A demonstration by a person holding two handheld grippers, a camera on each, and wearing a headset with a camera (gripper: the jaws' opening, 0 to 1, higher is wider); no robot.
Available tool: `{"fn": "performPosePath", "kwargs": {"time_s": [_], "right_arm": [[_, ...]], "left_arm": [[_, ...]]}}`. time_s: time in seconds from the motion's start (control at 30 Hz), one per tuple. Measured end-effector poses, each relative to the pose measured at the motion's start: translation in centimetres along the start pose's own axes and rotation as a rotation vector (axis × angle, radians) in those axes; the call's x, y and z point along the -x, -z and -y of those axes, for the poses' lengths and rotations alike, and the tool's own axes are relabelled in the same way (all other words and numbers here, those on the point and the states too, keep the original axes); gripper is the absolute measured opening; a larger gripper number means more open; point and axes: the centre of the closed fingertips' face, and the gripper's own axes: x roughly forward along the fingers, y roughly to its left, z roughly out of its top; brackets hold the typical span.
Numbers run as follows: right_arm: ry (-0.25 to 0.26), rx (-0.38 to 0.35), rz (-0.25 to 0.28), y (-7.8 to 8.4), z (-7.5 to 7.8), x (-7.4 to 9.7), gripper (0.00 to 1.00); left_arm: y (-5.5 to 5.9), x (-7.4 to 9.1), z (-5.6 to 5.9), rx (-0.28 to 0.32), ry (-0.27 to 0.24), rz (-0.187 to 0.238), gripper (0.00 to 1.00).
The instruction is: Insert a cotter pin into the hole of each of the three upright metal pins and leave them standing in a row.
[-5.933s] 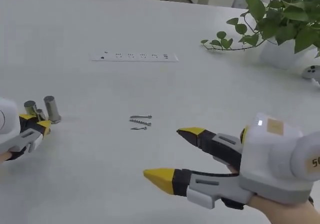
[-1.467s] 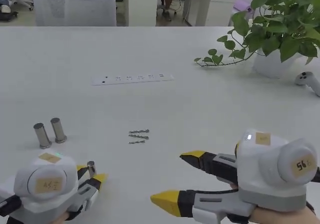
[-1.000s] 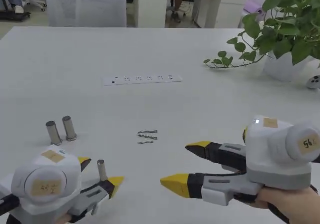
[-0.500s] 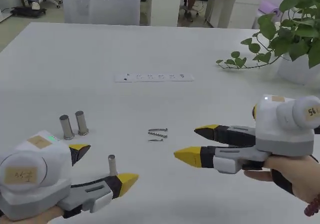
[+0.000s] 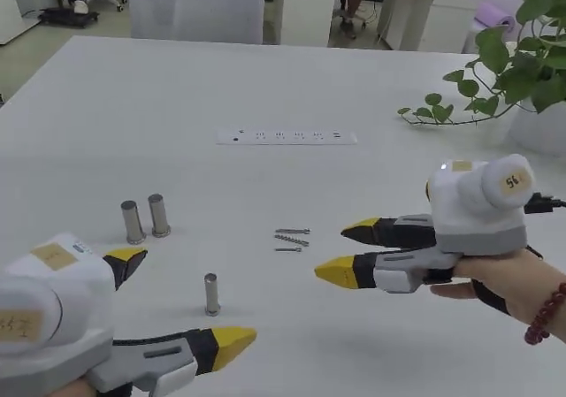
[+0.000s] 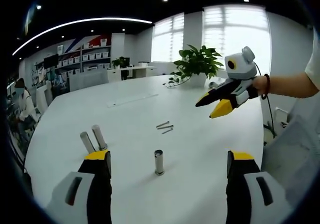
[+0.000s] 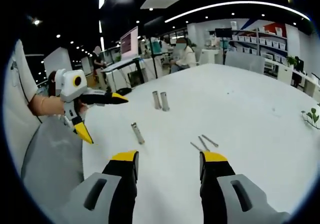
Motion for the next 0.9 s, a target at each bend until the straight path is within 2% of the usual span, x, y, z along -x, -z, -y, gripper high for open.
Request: {"fn": "performPosePath", "kwargs": {"time_s": [0.1,0.2,0.3,0.5,0.63,0.77,0.9], "right_arm": [[-0.007,0.025,-0.037,0.1,0.4,-0.6,0.48],[-0.017,0.047,-0.074,0.2,0.8,-1.3,0.46],[-0.027,0.088,-0.133,0.7,1.5,-2.1,0.44],[-0.048,0.136,-0.204,1.3,2.2,-3.4,0.42],[-0.066,0.182,-0.263,1.8,2.5,-4.1,0.38],[-0.087,0.204,-0.294,1.9,2.6,-4.9,0.32],[-0.092,0.258,-0.338,2.1,3.0,-5.6,0.3]], "left_arm": [[-0.3,0.2,-0.1,-0.011,-0.003,0.012,0.99],[-0.4,0.5,-0.2,0.025,0.002,0.019,0.99],[-0.4,0.6,-0.6,0.004,-0.011,0.024,0.99],[-0.4,1.0,-0.9,0.012,-0.016,0.026,0.99],[-0.3,1.2,-1.3,0.009,-0.028,0.027,0.94],[-0.5,1.3,-1.3,0.013,-0.029,0.04,0.92],[-0.2,1.4,-1.5,-0.001,-0.037,0.025,0.92]]}}
